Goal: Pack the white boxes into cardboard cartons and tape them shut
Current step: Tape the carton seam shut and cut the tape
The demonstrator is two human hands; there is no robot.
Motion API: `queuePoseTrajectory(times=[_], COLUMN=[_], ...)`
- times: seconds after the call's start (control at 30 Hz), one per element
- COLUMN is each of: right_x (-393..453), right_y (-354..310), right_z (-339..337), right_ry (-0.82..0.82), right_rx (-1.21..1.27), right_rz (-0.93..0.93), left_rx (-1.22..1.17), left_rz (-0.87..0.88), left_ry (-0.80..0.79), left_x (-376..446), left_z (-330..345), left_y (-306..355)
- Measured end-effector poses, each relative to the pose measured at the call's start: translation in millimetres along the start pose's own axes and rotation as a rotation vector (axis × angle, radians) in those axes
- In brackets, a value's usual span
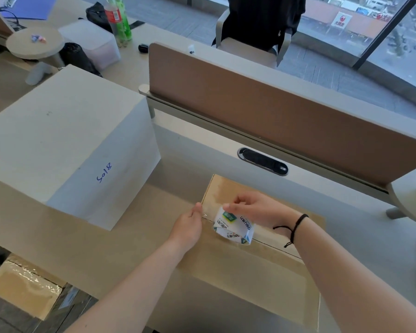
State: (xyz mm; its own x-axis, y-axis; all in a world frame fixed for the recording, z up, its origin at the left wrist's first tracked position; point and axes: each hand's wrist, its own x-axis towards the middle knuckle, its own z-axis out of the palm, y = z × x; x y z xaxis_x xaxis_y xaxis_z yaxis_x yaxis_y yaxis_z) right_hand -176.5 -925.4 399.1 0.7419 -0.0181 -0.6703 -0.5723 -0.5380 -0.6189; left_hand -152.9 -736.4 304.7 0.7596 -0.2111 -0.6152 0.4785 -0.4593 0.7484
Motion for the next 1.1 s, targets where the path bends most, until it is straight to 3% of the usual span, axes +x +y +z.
queuePoseTrajectory(times=[0.27,0.5,0.97,1.1], right_x=[-12,-14,-27,-33], right_y=[24,24,39,44], right_z=[8,10,-5,-9], right_ry=[0.022,0.139,0.177,0.168], right_rx=[0.128,0.027,-0.230,-0.176], right_rz=[-0.123,-0.169,-0.053,-0.103], left_rx=[0.002,0.062,0.209,0.200], left_rz=[-0.017,0.067,0.147,0.140], left_ry=[-0.021,-0.066,0.009,-0.007], left_x=[5,1,-13,-11], left_z=[1,9,13,13], left_y=[-2,-6,2,0])
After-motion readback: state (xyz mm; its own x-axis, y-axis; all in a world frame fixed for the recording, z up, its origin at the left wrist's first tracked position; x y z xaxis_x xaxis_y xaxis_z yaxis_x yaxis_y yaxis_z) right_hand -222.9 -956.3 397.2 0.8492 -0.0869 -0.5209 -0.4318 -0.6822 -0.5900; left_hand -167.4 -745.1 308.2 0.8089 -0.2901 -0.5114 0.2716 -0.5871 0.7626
